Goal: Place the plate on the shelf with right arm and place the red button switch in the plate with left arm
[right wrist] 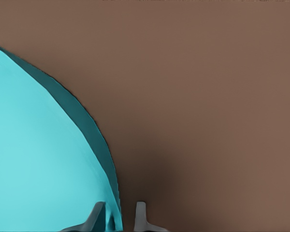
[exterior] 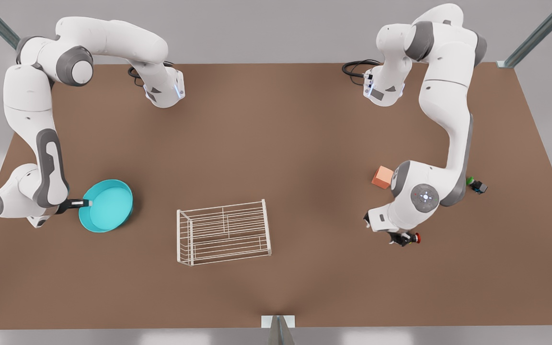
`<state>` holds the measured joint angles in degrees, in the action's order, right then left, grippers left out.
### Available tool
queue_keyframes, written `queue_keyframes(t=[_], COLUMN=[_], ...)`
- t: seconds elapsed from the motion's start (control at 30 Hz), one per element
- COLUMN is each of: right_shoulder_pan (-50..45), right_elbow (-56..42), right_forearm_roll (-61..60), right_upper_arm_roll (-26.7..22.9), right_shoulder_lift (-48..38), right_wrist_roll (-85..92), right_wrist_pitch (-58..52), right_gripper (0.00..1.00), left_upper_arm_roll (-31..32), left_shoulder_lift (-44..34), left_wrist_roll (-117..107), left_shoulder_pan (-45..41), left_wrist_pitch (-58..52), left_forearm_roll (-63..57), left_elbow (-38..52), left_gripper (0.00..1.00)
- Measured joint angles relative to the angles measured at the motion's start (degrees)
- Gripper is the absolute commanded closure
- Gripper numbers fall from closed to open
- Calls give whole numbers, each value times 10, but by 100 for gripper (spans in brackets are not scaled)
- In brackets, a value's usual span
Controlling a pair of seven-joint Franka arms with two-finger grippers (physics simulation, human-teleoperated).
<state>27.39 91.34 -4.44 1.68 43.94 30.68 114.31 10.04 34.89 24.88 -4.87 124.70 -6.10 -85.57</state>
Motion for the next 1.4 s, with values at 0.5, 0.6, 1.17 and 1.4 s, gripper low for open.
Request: queue_keyframes(t=[0.5, 0.6, 1.17, 1.4], right_shoulder_pan=[-12, -17, -170, -240], right_elbow=[-118, -149, -210, -209], right_forearm_roll=[5, 5, 47, 58], right_upper_arm_roll=[23, 27, 263, 258], right_shoulder_lift=[-37, -48, -88, -16], right_wrist_roll=[27, 29, -177, -307], right_wrist_pitch=[-108, -151, -241, -108], right_gripper=[77, 77, 76, 74], left_upper_arm_roll=[1, 1, 2, 6], left_shoulder_lift=[17, 18, 45, 51], left_wrist_roll=[224, 253, 384, 417], left_shoulder_pan=[75, 81, 119, 131], left_wrist_pitch=[47, 46, 117, 129], left_forearm_roll=[-6, -15, -42, -47], left_elbow=[-22, -31, -77, -111], left_gripper=[0, 0, 0, 0])
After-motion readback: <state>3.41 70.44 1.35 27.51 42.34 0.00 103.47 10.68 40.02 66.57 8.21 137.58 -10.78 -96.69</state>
